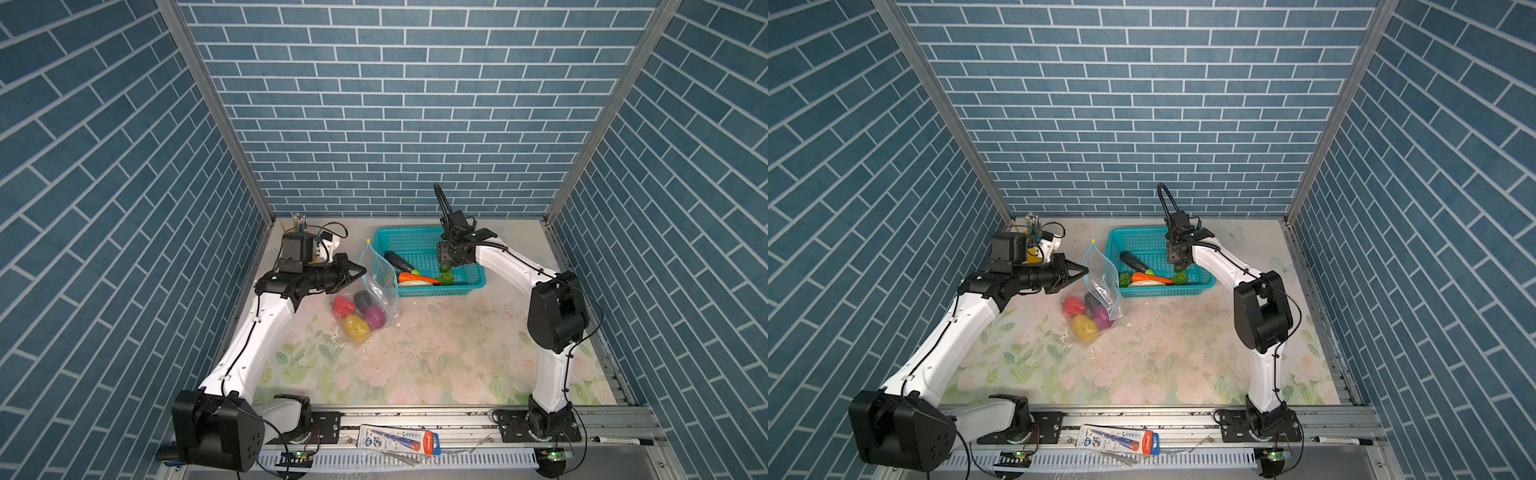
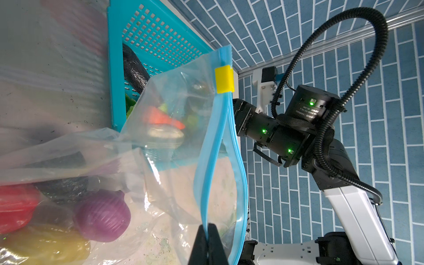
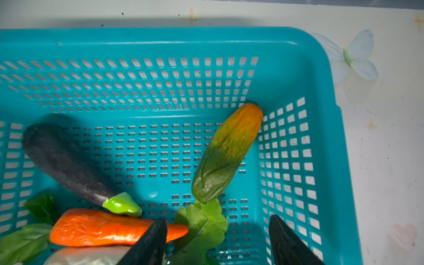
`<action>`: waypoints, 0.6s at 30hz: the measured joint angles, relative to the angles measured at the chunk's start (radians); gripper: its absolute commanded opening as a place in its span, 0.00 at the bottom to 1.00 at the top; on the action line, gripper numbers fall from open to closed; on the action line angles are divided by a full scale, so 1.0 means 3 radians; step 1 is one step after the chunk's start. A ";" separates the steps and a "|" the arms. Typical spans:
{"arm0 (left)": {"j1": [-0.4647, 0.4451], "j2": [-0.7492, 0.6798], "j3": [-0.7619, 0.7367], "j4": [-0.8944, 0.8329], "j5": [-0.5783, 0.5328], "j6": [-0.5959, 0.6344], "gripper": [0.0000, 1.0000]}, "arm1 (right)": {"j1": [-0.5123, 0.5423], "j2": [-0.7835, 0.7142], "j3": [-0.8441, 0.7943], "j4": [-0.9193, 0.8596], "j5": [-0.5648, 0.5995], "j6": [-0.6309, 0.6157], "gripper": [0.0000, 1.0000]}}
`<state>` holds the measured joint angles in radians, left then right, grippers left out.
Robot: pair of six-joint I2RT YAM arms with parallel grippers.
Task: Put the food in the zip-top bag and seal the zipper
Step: 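Lower the right gripper into the basket and close on the orange papaya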
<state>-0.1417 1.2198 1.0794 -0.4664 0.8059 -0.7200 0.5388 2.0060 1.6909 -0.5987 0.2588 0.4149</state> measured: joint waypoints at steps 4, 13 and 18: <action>0.0000 0.0000 0.0000 -0.0005 0.0000 0.0009 0.00 | -0.0041 0.0196 0.0179 -0.0033 0.0000 0.0000 0.69; 0.0000 0.0000 0.0000 -0.0034 0.0000 0.0023 0.00 | -0.0121 0.0524 0.0455 -0.0094 -0.0013 0.0001 0.68; 0.0000 0.0008 0.0004 -0.0036 0.0001 0.0025 0.00 | -0.0178 0.0736 0.0623 -0.0149 -0.0032 0.0028 0.69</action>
<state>-0.1417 1.2221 1.0805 -0.4770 0.8062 -0.7124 0.4854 2.2269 1.8778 -0.6434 0.2493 0.4232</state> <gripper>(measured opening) 0.047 0.684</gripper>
